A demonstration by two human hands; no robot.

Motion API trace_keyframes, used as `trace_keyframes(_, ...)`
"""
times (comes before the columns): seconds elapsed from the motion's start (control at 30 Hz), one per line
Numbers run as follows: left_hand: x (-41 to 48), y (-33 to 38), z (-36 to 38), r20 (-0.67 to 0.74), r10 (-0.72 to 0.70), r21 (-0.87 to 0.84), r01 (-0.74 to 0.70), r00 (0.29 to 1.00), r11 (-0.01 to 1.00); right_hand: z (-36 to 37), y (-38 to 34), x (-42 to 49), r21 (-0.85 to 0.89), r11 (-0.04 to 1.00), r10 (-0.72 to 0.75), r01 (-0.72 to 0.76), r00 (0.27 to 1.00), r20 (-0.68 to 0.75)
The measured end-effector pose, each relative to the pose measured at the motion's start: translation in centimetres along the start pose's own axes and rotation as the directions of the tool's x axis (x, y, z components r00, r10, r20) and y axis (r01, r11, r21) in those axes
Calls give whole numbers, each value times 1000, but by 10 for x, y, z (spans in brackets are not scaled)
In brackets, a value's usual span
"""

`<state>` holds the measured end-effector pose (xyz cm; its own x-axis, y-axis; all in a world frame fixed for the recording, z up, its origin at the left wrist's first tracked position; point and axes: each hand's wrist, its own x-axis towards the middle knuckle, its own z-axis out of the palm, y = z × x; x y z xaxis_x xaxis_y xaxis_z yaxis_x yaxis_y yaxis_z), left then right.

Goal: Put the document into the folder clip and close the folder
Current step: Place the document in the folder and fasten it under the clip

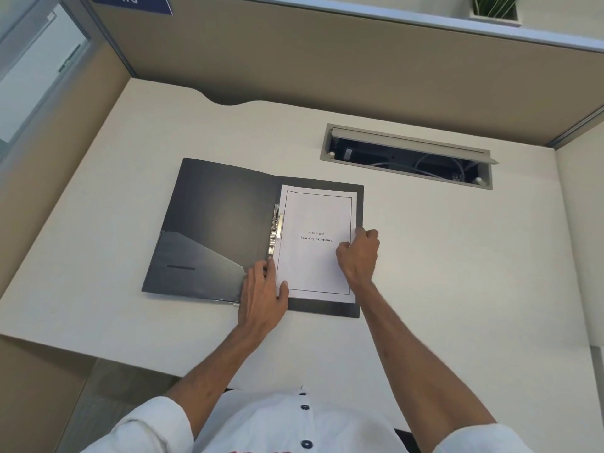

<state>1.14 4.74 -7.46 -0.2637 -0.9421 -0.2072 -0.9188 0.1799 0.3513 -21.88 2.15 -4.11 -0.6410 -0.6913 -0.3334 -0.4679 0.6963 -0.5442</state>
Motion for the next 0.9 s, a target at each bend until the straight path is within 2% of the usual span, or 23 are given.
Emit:
trace_keyframes(0.13, 3, -3, -3, -74, -29, -46, 26, 997, 999, -5, 3, 1, -10, 1000, -19, 19, 1000, -9)
trace_keyframes(0.23, 13, -7, -11, -152, -87, -60, 79, 985, 995, -10, 5, 2, -49, 990, -133, 131, 990, -48)
trace_keyframes(0.33, 27, -11, -21, -197, -105, -42, 98, 975, 994, -12, 1, 2, -113, 929, -344, 354, 934, 93)
trace_keyframes(0.43, 45, -11, -30, -209, -62, -16, 60, 976, 998, -9, -11, 1, -210, 825, -464, 524, 842, 276)
trace_keyframes(0.57, 74, -7, -43, -158, 29, -16, -32, 987, 999, -1, -27, -1, -252, 774, -467, 581, 792, 393)
trace_keyframes(0.9, 125, 2, -64, -9, 158, -32, -158, 987, 987, 3, -32, 2, -285, 783, -401, 554, 798, 449)
